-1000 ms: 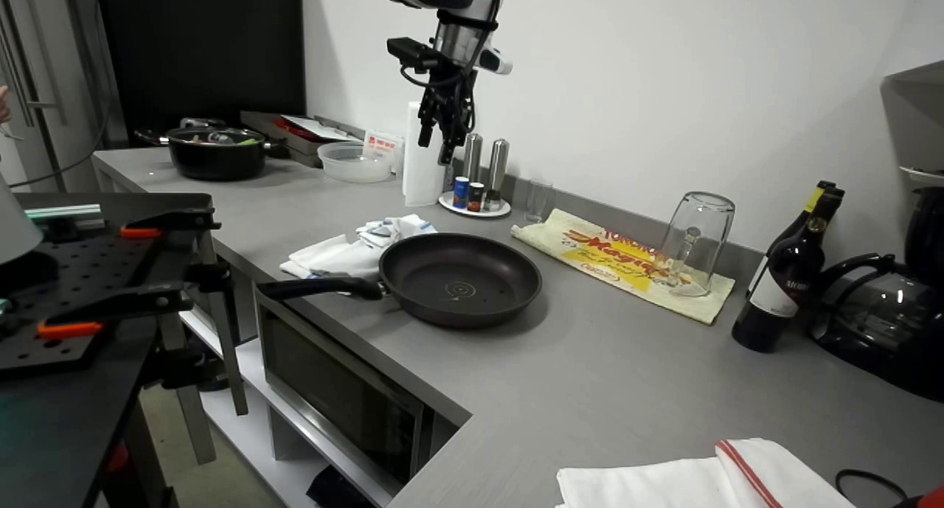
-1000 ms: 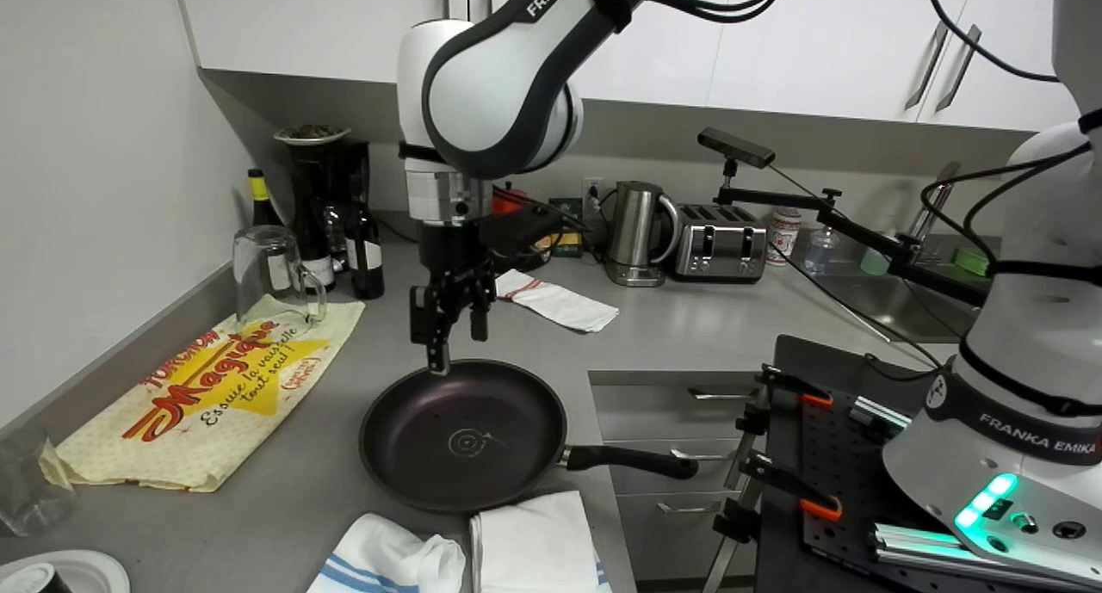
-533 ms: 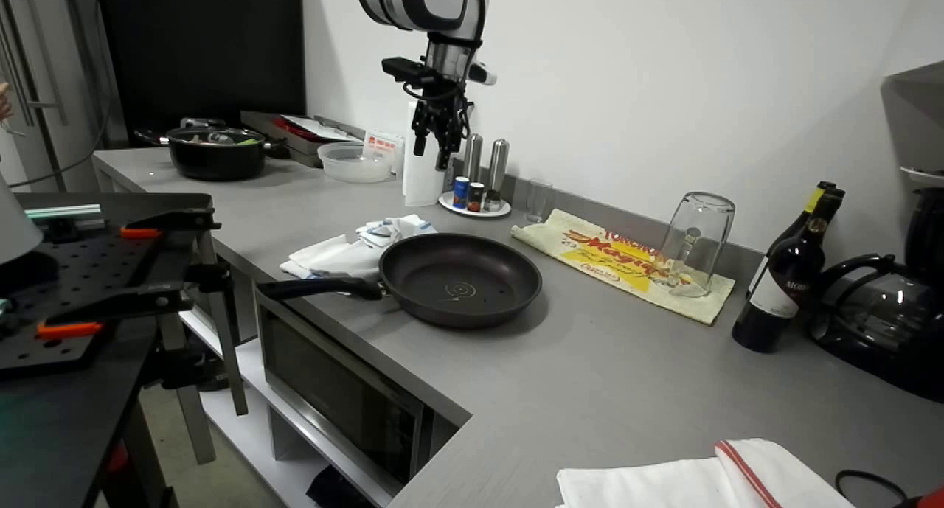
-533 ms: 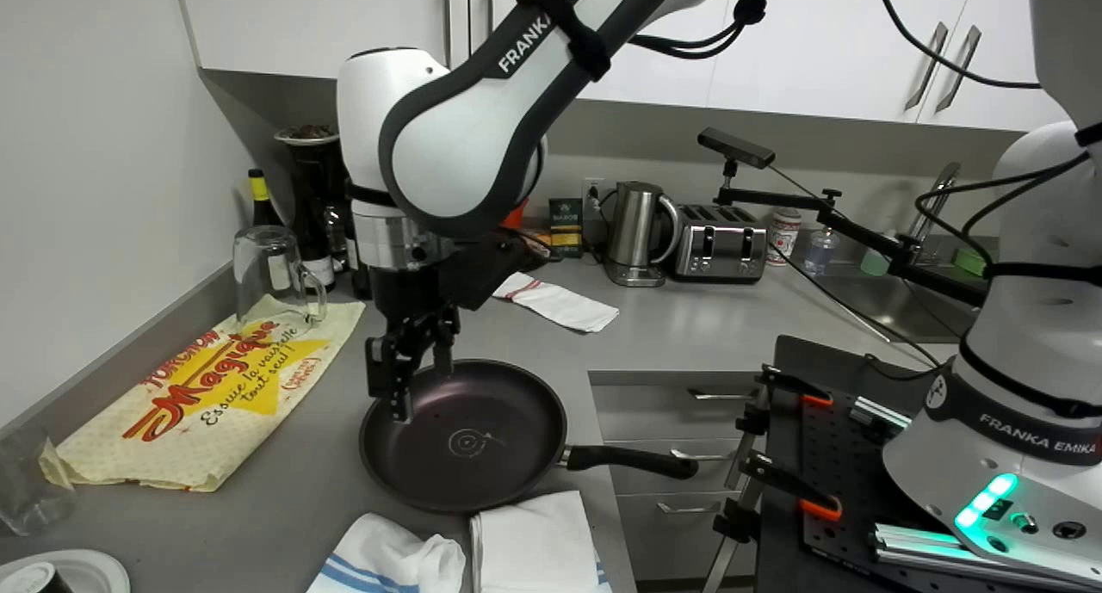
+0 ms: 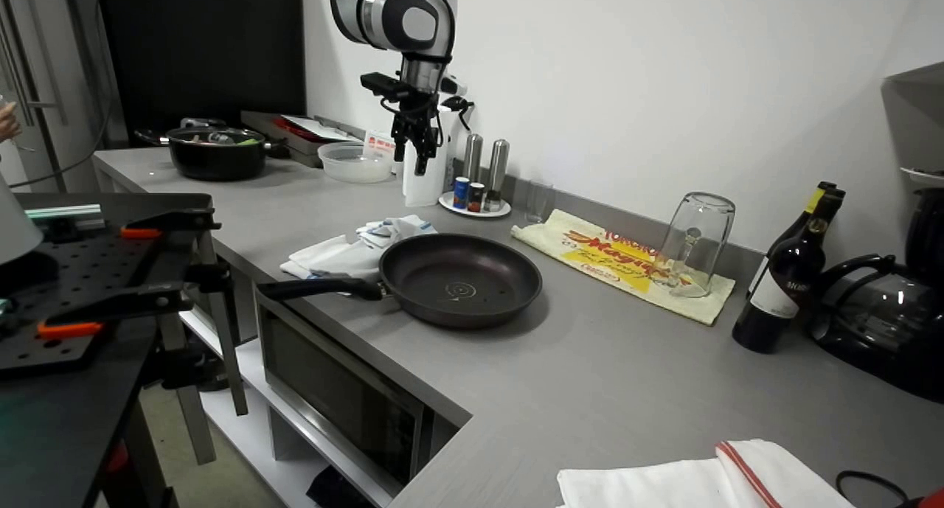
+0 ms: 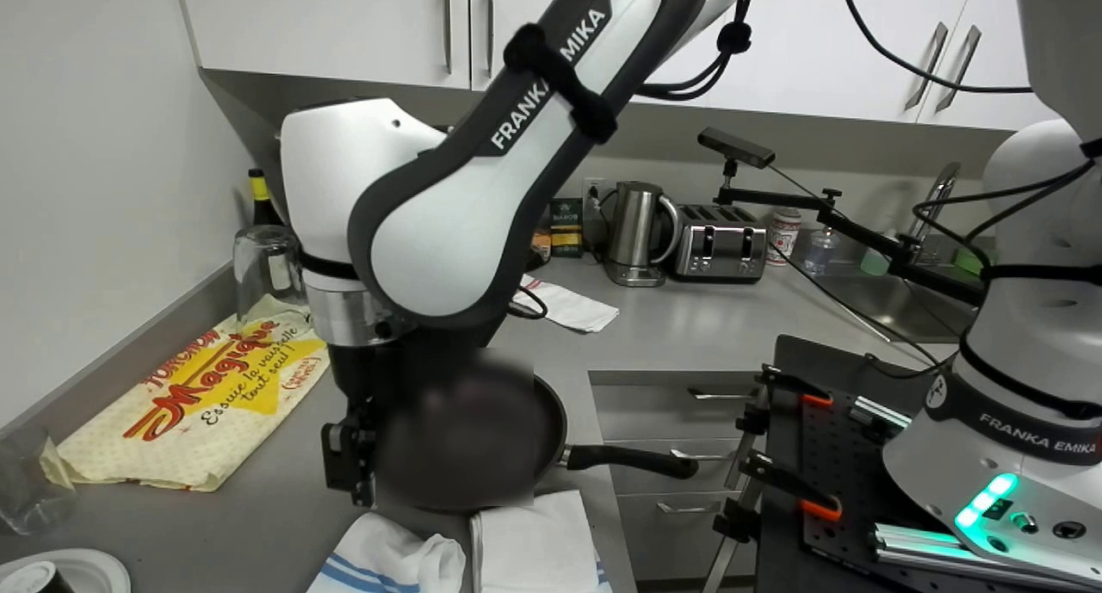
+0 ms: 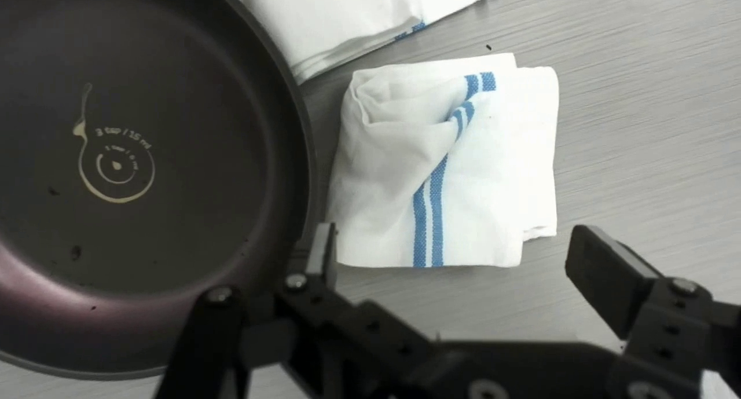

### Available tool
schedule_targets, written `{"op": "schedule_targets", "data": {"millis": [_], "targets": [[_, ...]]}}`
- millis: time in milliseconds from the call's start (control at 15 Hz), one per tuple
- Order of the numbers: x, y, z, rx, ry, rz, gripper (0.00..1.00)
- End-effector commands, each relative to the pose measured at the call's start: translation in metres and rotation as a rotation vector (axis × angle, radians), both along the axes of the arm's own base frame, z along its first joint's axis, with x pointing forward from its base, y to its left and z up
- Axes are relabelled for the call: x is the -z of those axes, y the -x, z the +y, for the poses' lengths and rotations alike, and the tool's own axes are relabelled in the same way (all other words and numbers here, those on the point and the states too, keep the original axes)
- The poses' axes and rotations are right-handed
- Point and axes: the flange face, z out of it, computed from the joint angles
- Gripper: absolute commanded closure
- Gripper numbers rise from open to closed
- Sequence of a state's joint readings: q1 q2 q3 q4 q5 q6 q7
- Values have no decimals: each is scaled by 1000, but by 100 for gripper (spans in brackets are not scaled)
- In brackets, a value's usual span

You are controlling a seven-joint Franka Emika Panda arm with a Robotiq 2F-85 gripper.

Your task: Wipe the pan with the dish cloth

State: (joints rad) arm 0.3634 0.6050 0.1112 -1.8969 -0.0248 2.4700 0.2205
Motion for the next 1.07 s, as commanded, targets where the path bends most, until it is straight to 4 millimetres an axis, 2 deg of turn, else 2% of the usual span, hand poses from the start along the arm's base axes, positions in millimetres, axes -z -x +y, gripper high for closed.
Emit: {"op": "schedule_targets", "data": {"millis": [0,533,1000], "targets": [[28,-1,12,18,7,-30,0],[88,-2,11,19,9,-50,0],[109,-9,20,22,-3,-43,0]]}}
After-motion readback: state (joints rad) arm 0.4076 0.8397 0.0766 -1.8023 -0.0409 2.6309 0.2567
